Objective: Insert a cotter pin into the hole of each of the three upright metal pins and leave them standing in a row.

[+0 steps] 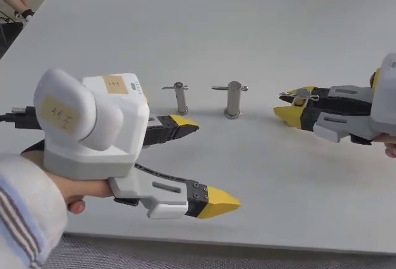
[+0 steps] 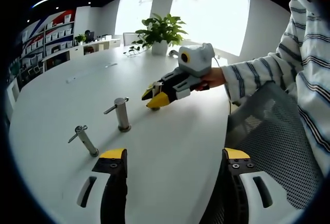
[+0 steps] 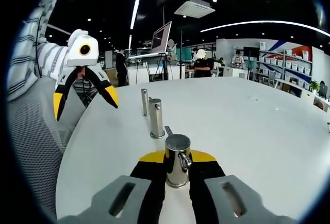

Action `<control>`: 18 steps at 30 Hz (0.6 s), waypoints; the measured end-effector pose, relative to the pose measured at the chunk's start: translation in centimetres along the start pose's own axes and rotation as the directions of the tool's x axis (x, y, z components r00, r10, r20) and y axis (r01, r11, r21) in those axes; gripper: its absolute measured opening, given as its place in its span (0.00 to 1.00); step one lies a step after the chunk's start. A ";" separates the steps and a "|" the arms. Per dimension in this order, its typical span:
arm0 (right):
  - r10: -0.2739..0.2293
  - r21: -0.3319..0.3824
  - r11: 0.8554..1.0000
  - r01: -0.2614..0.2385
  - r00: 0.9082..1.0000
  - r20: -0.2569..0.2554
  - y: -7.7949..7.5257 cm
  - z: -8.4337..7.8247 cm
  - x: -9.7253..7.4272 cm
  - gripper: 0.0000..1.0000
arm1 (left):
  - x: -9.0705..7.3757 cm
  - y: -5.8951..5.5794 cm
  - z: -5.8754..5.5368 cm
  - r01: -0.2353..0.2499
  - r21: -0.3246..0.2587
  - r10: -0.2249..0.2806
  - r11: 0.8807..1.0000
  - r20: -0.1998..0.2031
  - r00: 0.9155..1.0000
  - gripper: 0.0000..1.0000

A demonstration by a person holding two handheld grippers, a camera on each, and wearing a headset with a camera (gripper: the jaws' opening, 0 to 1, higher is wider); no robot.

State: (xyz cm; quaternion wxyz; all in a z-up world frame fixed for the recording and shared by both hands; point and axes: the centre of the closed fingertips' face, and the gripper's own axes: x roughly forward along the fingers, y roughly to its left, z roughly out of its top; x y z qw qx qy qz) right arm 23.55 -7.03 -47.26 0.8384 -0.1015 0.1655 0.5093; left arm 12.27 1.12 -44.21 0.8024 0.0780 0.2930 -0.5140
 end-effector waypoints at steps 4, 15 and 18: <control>-0.014 0.023 1.000 0.014 1.000 0.003 0.1 -0.2 -0.3 0.26 | -0.4 0.1 0.0 -0.014 -0.007 0.014 1.000 0.008 1.000 0.73; -0.069 0.156 0.986 0.059 0.996 0.059 0.2 2.6 -3.8 0.66 | -2.2 1.3 0.8 -0.079 -0.061 0.084 0.995 0.079 0.993 0.74; -0.099 0.210 0.974 0.084 0.993 0.063 0.3 3.1 -4.7 0.70 | -2.6 2.0 1.1 -0.118 -0.123 0.132 0.985 0.117 0.984 0.76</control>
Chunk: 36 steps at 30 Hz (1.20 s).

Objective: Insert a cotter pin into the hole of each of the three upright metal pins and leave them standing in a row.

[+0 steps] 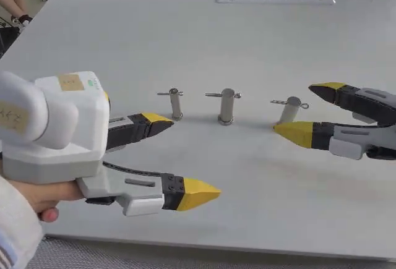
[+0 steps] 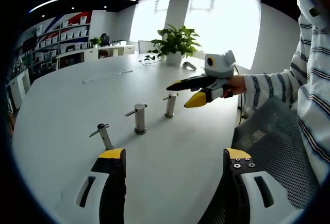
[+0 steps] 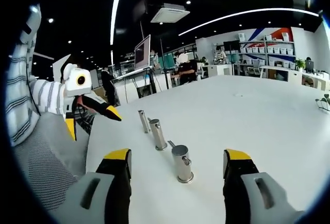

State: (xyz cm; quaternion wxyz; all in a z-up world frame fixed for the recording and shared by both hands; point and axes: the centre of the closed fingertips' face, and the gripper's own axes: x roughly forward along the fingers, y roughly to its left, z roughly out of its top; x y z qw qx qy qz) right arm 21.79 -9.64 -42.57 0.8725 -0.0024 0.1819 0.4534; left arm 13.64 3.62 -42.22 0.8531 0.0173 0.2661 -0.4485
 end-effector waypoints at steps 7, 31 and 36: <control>-0.051 0.110 0.993 0.045 0.997 0.051 1.8 1.2 -1.5 0.85 | -1.2 1.8 -0.3 -0.079 -0.058 0.081 0.995 0.030 0.996 0.82; -0.143 0.236 0.958 0.160 0.986 -0.087 4.6 -1.2 -4.8 0.97 | -3.0 2.1 -1.6 -0.101 -0.156 0.103 0.983 0.000 0.995 0.99; -0.126 0.265 0.951 0.160 0.982 -0.139 5.2 -2.0 -4.6 0.98 | -3.8 3.6 -2.3 -0.199 -0.135 0.198 0.971 -0.025 0.980 0.99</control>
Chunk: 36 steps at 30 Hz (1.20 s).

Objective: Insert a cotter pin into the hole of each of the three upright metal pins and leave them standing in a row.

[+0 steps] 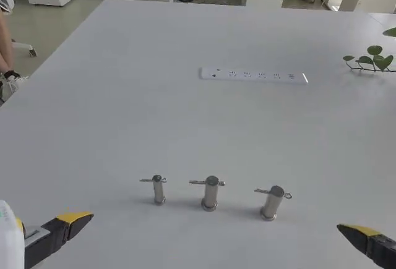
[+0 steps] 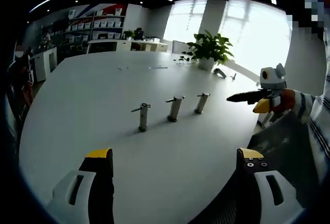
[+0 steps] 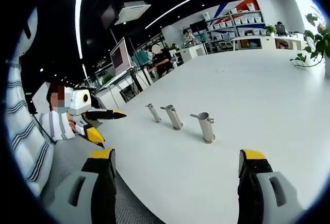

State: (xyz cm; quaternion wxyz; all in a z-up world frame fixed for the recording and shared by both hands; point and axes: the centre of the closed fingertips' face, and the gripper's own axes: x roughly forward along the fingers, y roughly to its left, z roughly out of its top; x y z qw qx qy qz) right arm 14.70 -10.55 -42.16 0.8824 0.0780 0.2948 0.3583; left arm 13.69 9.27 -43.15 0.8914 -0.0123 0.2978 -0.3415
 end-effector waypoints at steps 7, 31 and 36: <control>-0.020 -0.034 0.999 0.018 0.998 -0.058 -0.2 -0.3 0.2 0.98 | -0.6 0.3 -0.8 -0.005 -0.095 0.003 0.995 -0.017 1.000 0.99; -0.041 0.002 0.999 0.042 0.993 -0.114 -1.6 -0.9 0.4 0.97 | -0.9 1.1 -0.5 -0.059 -0.246 0.058 0.968 -0.009 0.998 0.97; -0.038 0.005 0.999 0.039 0.990 -0.137 -1.4 -1.6 0.5 0.97 | -1.0 1.1 -1.0 -0.070 -0.237 0.063 0.969 -0.038 0.997 0.97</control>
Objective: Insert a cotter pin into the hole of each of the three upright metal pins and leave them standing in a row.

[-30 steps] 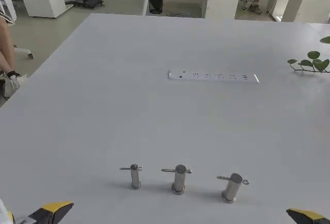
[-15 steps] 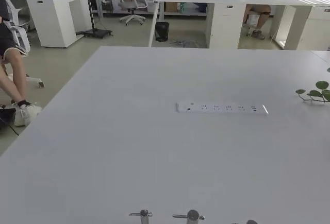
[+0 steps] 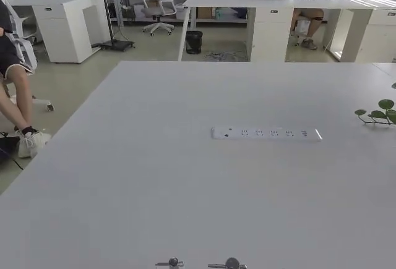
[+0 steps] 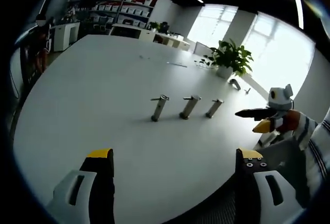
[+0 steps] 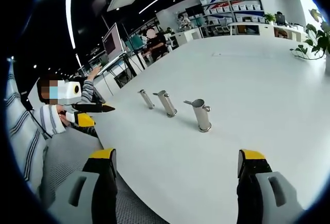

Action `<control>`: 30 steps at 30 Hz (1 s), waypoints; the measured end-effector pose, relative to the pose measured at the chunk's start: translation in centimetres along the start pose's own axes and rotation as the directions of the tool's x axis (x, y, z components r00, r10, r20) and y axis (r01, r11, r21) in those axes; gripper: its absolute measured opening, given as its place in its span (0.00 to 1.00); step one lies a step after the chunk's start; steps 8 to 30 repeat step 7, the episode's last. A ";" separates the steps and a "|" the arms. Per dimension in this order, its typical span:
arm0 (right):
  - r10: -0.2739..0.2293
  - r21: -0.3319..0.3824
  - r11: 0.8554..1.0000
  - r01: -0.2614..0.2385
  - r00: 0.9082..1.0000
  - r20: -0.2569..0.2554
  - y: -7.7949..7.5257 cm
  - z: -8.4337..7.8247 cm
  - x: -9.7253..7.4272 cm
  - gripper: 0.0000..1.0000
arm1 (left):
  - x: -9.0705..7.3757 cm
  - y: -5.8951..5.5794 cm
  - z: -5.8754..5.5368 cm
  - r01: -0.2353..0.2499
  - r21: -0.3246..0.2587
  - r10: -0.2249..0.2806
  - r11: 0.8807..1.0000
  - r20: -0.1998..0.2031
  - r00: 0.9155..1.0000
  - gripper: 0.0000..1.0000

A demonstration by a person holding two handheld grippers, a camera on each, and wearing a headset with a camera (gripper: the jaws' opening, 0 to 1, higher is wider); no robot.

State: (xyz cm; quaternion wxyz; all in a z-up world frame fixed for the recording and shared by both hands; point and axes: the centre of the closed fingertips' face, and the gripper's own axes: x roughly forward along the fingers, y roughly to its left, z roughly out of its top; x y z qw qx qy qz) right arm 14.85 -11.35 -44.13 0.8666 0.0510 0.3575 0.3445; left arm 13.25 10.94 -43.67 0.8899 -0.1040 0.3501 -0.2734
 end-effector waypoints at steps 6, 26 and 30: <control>-0.001 -0.009 1.000 0.001 1.000 -0.012 0.2 -0.4 0.1 0.95 | 0.1 0.4 -0.3 -0.022 0.016 0.022 1.000 -0.017 1.000 0.96; -0.006 -0.010 1.000 0.005 1.000 -0.011 0.2 -0.4 0.1 0.95 | 0.1 0.4 -0.4 -0.023 0.015 0.024 1.000 -0.018 1.000 0.96; -0.006 -0.010 1.000 0.005 1.000 -0.011 0.2 -0.4 0.1 0.95 | 0.1 0.4 -0.4 -0.023 0.015 0.024 1.000 -0.018 1.000 0.96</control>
